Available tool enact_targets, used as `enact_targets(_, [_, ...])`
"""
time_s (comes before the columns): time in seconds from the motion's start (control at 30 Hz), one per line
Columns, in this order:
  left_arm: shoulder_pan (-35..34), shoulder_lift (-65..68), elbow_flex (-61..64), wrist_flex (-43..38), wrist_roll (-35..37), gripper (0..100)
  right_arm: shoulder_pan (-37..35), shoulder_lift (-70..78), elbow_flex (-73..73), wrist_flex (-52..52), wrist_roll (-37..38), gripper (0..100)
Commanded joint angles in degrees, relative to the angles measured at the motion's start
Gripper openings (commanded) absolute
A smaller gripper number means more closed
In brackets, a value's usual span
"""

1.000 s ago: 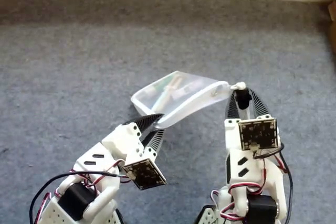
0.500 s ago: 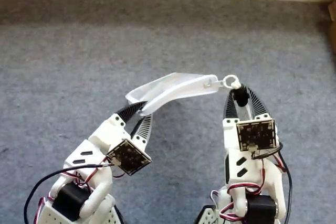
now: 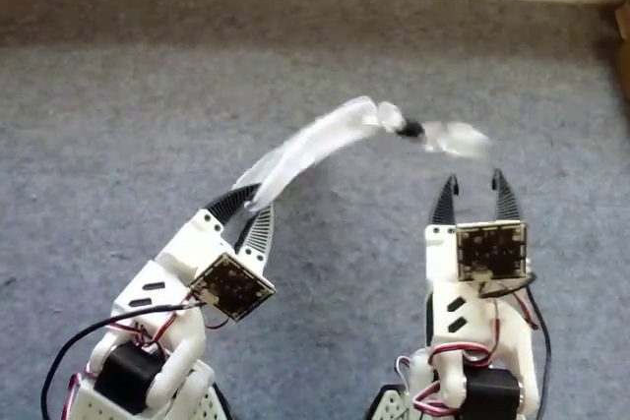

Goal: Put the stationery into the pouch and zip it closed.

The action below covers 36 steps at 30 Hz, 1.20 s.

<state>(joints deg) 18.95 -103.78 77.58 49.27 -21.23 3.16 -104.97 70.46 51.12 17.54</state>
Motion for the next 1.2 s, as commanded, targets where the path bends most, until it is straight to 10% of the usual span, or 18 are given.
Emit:
enact_targets(0.0, [-1.9,-1.0,-3.6,-0.3,0.8,1,-2.9,0.0,-0.7,2.2,-0.9,20.6])
enact_targets(0.73, [-17.5,-0.9,0.8,-16.9,2.9,1,-9.5,0.0,-6.6,7.2,-1.0,20.6])
enact_targets(1.17, [-5.2,-0.8,6.2,-17.0,2.8,1,-9.5,0.0,-6.6,7.2,-1.1,20.6])
